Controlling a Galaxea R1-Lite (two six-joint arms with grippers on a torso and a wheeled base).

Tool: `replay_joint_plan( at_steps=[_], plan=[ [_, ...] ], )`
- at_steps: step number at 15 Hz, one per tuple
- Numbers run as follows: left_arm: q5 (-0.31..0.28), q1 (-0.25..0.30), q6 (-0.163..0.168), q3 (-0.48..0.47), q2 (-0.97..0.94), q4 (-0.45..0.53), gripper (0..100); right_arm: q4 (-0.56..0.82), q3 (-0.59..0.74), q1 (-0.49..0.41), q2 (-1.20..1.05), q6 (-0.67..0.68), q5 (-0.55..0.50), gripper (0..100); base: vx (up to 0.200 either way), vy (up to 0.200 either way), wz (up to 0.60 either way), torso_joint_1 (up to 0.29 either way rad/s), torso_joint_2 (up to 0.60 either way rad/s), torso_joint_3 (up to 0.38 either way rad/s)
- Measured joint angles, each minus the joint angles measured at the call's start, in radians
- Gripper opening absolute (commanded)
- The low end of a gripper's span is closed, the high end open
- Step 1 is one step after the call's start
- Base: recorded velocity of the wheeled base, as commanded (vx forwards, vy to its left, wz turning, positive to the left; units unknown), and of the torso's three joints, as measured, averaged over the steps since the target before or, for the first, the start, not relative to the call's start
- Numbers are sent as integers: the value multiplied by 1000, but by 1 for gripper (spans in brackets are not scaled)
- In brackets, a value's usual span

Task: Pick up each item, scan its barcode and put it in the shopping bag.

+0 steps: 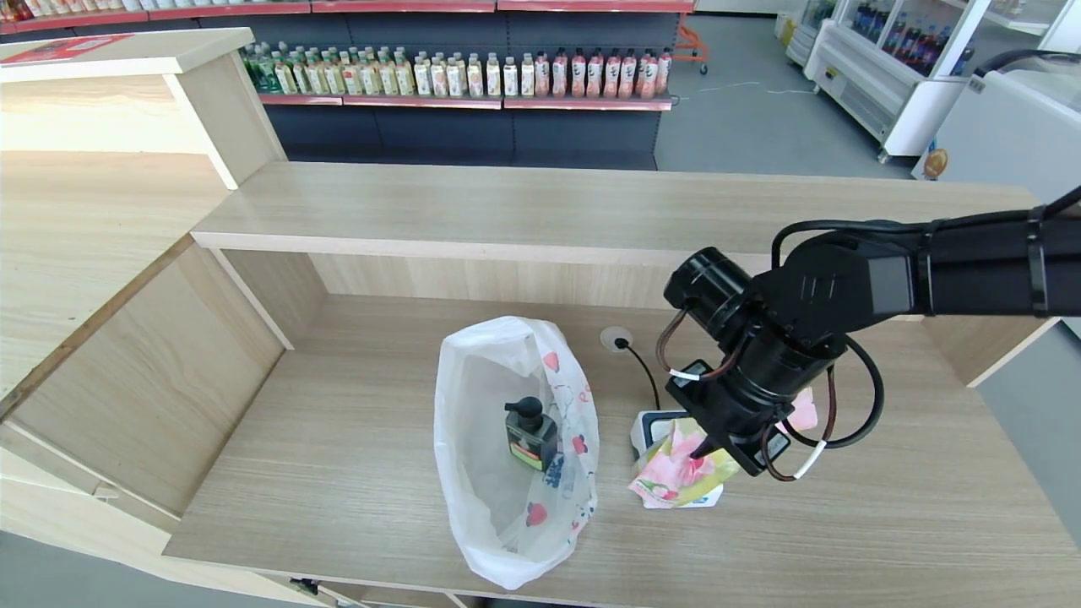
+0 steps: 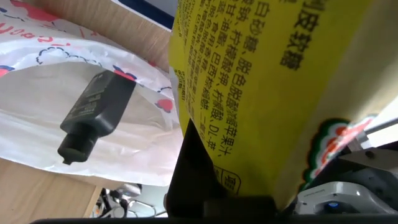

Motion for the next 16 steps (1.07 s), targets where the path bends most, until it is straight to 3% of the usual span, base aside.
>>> replay_joint_plan(
  at_steps=[16],
  plan=[
    [0, 0, 0, 0, 0, 0, 100, -34, 31, 35, -20, 15, -61, 0, 0, 0, 0, 0, 0, 0]
  ],
)
